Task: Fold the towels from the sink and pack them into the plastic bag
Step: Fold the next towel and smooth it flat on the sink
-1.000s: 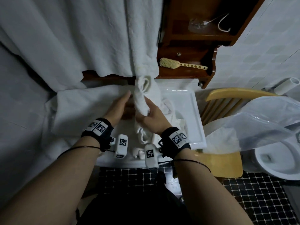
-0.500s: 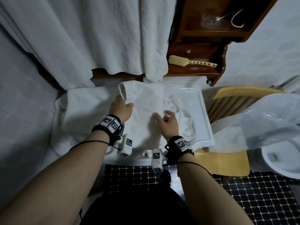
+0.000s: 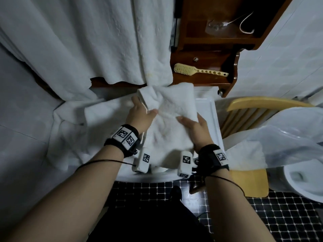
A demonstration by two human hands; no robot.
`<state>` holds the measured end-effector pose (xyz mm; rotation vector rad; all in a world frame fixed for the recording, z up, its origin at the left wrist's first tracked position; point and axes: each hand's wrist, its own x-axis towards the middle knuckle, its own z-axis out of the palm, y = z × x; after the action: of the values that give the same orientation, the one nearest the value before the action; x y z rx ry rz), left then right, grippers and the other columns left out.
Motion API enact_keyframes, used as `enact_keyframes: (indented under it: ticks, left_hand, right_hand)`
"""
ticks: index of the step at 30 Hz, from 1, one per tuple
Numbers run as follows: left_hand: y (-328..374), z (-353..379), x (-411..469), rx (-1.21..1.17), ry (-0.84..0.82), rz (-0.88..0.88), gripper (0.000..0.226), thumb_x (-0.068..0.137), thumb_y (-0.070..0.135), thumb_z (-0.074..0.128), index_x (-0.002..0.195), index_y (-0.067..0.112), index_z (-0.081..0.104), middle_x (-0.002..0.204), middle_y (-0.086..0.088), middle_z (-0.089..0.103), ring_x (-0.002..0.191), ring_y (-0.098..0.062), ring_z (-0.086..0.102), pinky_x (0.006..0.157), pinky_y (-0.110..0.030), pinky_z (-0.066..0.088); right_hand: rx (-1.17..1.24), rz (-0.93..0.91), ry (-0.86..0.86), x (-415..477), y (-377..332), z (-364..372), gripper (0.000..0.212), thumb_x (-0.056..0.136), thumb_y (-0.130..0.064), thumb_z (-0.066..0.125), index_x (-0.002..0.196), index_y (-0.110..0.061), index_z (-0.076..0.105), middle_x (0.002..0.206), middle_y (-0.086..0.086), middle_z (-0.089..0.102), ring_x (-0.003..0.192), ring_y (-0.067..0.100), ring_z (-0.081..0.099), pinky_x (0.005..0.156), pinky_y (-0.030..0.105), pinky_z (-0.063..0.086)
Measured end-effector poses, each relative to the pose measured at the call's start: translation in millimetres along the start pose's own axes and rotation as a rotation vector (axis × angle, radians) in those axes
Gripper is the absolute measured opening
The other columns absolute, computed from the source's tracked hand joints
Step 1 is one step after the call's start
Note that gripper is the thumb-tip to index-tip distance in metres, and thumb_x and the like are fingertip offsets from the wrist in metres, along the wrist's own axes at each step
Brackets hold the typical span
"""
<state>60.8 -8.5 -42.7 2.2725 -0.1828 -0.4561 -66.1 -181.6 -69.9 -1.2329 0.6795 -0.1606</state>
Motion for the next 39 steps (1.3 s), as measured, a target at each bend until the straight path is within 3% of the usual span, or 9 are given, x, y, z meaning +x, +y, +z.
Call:
enact_keyframes:
  ticks: [4, 7, 13, 18, 24, 27, 31, 35, 39]
  left_hand:
    - [18.3, 45.7, -13.0, 0.313, 0.234, 0.282, 0.091, 0.072, 0.010, 0.090, 0.143, 0.025, 0.033, 0.148, -0.015, 0.030, 0.130, -0.043, 0.043, 0.104, -0.055, 0.051]
    - [18.7, 63.6, -8.1, 0.657, 0.099, 0.615, 0.072, 0.084, 0.025, 0.082, 0.146, 0.031, 0.046, 0.155, -0.002, 0.031, 0.144, -0.031, 0.022, 0.114, -0.052, 0.034]
    - [-35.9, 50.8, 24.8, 0.880, -0.272, 0.212, 0.128, 0.081, 0.092, 0.047, 0.160, 0.028, -0.032, 0.168, 0.004, -0.037, 0.156, -0.030, -0.033, 0.120, -0.070, -0.016]
    - [-38.1, 50.5, 32.3, 0.927, -0.239, 0.231, 0.117, 0.091, 0.084, 0.041, 0.162, 0.023, -0.029, 0.171, 0.001, -0.031, 0.158, -0.028, -0.029, 0.121, -0.073, -0.008]
    - [-46.3, 33.2, 27.9, 0.802, -0.208, 0.317, 0.100, 0.095, 0.065, 0.061, 0.167, 0.020, 0.009, 0.175, -0.001, 0.000, 0.162, -0.029, -0.007, 0.124, -0.067, 0.000]
    - [-58.2, 8.5, 20.6, 0.580, 0.108, 0.401, 0.055, 0.093, 0.042, 0.075, 0.135, 0.014, 0.054, 0.139, -0.016, 0.045, 0.133, -0.041, 0.041, 0.115, -0.056, 0.029]
    - [-97.5, -35.6, 7.3, 0.591, 0.559, -0.014, 0.053, 0.088, 0.040, 0.069, 0.129, 0.012, 0.049, 0.137, -0.024, 0.046, 0.125, -0.048, 0.046, 0.109, -0.060, 0.036]
    - [-129.8, -74.0, 12.0, 0.294, 0.269, -0.398, 0.098, 0.089, 0.079, 0.056, 0.145, -0.002, 0.046, 0.144, -0.025, 0.055, 0.129, -0.047, 0.056, 0.102, -0.054, 0.049]
    - [-127.0, -92.9, 16.0, 0.142, 0.148, -0.161, 0.072, 0.107, 0.052, 0.052, 0.152, -0.004, 0.045, 0.156, -0.025, 0.049, 0.144, -0.040, 0.046, 0.117, -0.045, 0.037]
  right_hand:
    - [-0.047, 0.142, 0.123, 8.9, 11.3, -41.1, 0.029, 0.086, -0.016, 0.082, 0.113, -0.007, 0.074, 0.099, 0.015, 0.080, 0.094, 0.040, 0.077, 0.088, 0.058, 0.062]
    - [-0.134, 0.138, 0.095, 14.4, 22.2, -49.1, 0.030, 0.089, -0.026, 0.082, 0.114, -0.010, 0.074, 0.101, 0.010, 0.081, 0.095, 0.032, 0.078, 0.092, 0.054, 0.062]
    - [-0.288, 0.031, 0.057, 14.0, 28.4, -57.6, 0.030, 0.089, -0.035, 0.084, 0.111, -0.017, 0.073, 0.101, 0.003, 0.081, 0.096, 0.026, 0.078, 0.089, 0.049, 0.064]
    - [-0.371, 0.014, 0.061, 10.3, 25.6, -43.8, 0.056, 0.072, -0.053, 0.093, 0.117, -0.025, 0.072, 0.106, -0.007, 0.080, 0.097, 0.013, 0.077, 0.091, 0.046, 0.064]
    - [-0.561, -0.190, -0.101, -3.0, 22.0, -6.4, 0.115, 0.072, -0.032, 0.095, 0.161, -0.047, 0.023, 0.160, -0.017, 0.043, 0.148, 0.013, 0.041, 0.120, 0.049, 0.040]
    - [-0.589, -0.308, -0.104, -13.2, 16.9, 13.9, 0.114, 0.078, -0.018, 0.086, 0.166, -0.037, 0.015, 0.167, -0.013, 0.033, 0.153, 0.008, 0.032, 0.125, 0.042, 0.032]
    - [-0.593, -0.276, -0.086, -25.9, 15.5, 36.8, 0.124, 0.068, -0.021, 0.078, 0.165, -0.046, 0.005, 0.169, -0.013, 0.028, 0.146, 0.008, 0.033, 0.122, 0.046, 0.036]
    - [-0.573, -0.303, -0.072, -38.3, 14.1, 53.0, 0.125, 0.064, -0.025, 0.076, 0.162, -0.053, 0.004, 0.169, -0.012, 0.029, 0.152, 0.020, 0.035, 0.119, 0.057, 0.039]
    - [-0.628, -0.358, -0.076, -55.6, 4.9, 76.2, 0.124, 0.070, -0.012, 0.076, 0.167, -0.041, 0.003, 0.158, -0.024, 0.033, 0.144, 0.003, 0.034, 0.119, 0.032, 0.035]
